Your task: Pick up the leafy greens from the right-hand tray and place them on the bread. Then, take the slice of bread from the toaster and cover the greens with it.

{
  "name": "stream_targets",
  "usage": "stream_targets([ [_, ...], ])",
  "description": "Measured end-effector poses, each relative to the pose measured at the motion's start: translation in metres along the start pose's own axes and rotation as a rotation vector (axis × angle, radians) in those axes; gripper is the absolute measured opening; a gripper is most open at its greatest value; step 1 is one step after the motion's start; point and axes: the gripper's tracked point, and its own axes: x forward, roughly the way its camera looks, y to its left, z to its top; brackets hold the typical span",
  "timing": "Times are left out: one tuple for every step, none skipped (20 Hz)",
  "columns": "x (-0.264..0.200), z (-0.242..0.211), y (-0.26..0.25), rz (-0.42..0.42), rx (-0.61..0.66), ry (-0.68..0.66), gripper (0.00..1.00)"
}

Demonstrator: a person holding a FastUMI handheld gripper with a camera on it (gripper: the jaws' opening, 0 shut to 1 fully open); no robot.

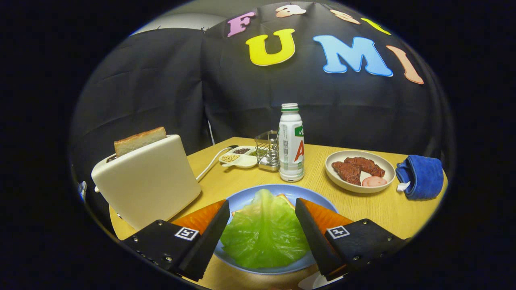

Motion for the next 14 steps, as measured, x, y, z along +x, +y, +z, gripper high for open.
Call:
stream_targets([
  [-0.004, 0.006, 0.003, 0.0, -0.003, -0.018, 1.0],
  [-0.007, 0.013, 0.006, 0.004, -0.005, -0.032, 1.0],
  [-0.012, 0.02, 0.012, 0.012, -0.005, -0.043, 1.0],
  [-0.017, 0.027, 0.02, 0.023, -0.006, -0.054, 1.0],
  [-0.023, 0.037, 0.031, 0.037, -0.006, -0.072, 1.0],
  [-0.029, 0.048, 0.042, 0.049, -0.003, -0.092, 0.99],
  [-0.036, 0.061, 0.056, 0.065, -0.002, -0.117, 1.0],
  [-0.043, 0.073, 0.071, 0.084, -0.001, -0.144, 0.99],
  [-0.05, 0.087, 0.087, 0.101, -0.003, -0.171, 0.99],
  [-0.056, 0.097, 0.101, 0.113, -0.006, -0.196, 0.99],
  [-0.061, 0.107, 0.116, 0.128, -0.007, -0.215, 1.0],
  [-0.064, 0.112, 0.133, 0.152, -0.008, -0.227, 0.99],
  [-0.066, 0.116, 0.148, 0.179, -0.004, -0.231, 0.99],
  [-0.066, 0.117, 0.164, 0.208, 0.002, -0.237, 0.99],
])
